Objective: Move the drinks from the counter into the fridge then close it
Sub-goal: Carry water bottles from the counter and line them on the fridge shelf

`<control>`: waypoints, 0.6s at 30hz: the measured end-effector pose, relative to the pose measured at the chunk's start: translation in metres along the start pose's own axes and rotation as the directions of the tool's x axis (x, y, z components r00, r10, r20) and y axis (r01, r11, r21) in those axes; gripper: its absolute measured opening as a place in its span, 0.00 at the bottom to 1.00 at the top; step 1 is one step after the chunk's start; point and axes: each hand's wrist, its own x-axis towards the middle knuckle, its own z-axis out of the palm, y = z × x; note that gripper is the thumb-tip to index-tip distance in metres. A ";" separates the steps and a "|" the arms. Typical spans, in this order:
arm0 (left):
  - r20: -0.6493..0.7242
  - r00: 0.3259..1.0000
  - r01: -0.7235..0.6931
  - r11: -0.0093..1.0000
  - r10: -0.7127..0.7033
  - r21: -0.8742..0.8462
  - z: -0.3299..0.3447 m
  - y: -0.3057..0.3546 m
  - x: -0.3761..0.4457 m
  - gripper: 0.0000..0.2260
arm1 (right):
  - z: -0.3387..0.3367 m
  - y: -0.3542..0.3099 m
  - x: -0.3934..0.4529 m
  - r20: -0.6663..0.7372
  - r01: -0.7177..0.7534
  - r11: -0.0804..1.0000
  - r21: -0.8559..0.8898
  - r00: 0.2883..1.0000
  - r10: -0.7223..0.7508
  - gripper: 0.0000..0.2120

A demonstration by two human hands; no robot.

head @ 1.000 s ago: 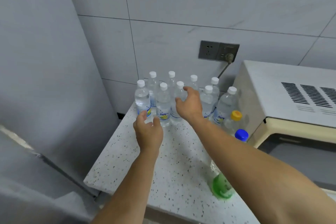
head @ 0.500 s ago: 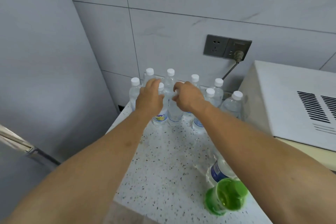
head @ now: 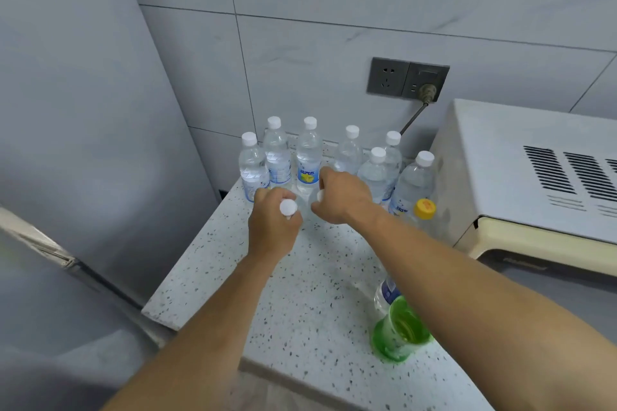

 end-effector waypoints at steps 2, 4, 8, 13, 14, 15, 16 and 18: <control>-0.019 0.999 0.025 1.000 -0.025 -0.017 -0.010 -0.004 -0.015 0.11 | 0.008 -0.001 -0.012 -0.051 0.002 0.994 0.111 0.999 0.003 0.13; -0.046 0.998 0.032 0.999 -0.033 -0.029 -0.023 -0.005 -0.023 0.11 | 0.008 -0.002 -0.022 -0.116 0.003 0.974 0.227 0.993 0.024 0.12; 0.010 0.999 0.054 0.999 -0.054 -0.009 -0.052 0.000 -0.027 0.12 | 0.005 -0.004 -0.046 -0.137 -0.005 0.931 0.364 0.989 0.059 0.14; 0.099 0.995 0.018 1.000 -0.020 0.013 -0.066 -0.003 -0.046 0.13 | 0.026 -0.007 -0.089 -0.163 -0.007 0.892 0.452 0.983 0.090 0.12; 0.083 0.997 -0.001 1.000 0.000 0.012 -0.065 -0.005 -0.051 0.14 | 0.031 -0.008 -0.097 -0.205 0.012 0.874 0.486 0.974 0.100 0.12; 0.053 0.998 -0.015 1.000 0.014 0.009 -0.063 -0.008 -0.055 0.14 | 0.036 -0.008 -0.104 -0.253 0.038 0.856 0.515 0.961 0.109 0.12; 0.025 1.000 -0.019 1.000 0.019 0.003 -0.060 -0.012 -0.058 0.15 | 0.042 -0.008 -0.111 -0.307 0.070 0.845 0.530 0.945 0.115 0.13; 0.025 0.999 0.026 0.998 -0.025 -0.058 -0.051 -0.023 -0.065 0.17 | 0.055 -0.007 -0.121 -0.405 0.131 0.838 0.529 0.907 0.114 0.14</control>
